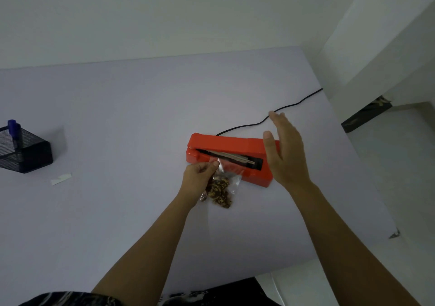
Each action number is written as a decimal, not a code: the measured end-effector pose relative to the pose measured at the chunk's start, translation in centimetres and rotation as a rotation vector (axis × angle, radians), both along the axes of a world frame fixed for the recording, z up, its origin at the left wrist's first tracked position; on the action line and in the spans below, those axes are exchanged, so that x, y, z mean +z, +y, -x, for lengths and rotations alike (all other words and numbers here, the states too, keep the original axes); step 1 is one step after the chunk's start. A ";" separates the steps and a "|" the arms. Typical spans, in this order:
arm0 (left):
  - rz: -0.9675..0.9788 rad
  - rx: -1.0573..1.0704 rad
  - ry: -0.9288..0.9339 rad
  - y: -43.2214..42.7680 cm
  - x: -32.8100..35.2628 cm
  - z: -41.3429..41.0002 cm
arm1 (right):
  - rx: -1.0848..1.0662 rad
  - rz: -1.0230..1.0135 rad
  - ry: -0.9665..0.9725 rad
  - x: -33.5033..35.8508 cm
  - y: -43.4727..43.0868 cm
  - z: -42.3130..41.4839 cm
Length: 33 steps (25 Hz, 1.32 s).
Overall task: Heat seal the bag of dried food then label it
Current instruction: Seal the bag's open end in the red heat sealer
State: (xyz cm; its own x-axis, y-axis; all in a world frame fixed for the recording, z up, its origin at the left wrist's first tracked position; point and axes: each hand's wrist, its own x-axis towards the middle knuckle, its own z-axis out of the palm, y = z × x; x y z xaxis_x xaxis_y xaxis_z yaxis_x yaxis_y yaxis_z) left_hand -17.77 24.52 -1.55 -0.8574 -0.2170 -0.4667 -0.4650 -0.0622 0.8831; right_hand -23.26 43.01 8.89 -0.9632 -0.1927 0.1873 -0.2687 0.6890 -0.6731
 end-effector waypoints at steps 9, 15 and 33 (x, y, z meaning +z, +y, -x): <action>0.028 -0.006 -0.005 -0.1 0.2 0.3 | 0.112 0.060 -0.001 3.1 0.8 0.3; 0.018 -0.016 -0.012 -0.3 0.0 0.3 | 0.241 0.137 0.097 6.1 -3.8 2.0; -0.004 -0.023 -0.036 -0.3 1.2 0.0 | 0.232 0.113 -0.185 4.7 -6.1 5.5</action>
